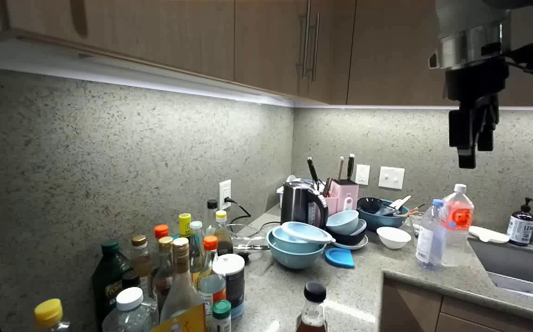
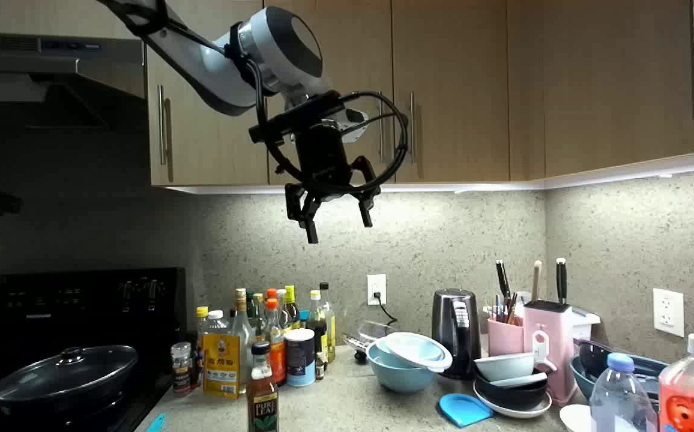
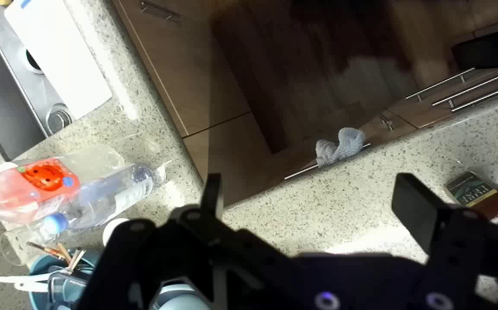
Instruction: Lay the bottle with the black cap down.
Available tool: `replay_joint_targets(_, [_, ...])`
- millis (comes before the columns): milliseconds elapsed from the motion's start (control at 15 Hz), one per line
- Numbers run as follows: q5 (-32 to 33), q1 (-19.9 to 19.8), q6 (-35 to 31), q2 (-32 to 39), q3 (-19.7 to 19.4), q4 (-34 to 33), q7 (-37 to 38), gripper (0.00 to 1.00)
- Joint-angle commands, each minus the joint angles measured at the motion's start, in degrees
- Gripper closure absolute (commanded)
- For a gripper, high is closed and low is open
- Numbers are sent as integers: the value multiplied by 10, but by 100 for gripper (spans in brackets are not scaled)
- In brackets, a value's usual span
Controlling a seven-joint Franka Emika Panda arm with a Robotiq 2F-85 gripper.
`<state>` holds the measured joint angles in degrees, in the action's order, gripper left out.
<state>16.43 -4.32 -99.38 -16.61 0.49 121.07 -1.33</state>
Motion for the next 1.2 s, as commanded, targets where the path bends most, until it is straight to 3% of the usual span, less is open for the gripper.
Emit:
replay_joint_targets(0, [2,8,2,1,-7,-2,2,0])
replay_joint_targets(933, [74,77,29,121,43,-12,-31,0])
replay_joint_targets(1133, [52,79,6,124,39,-5,-13,0])
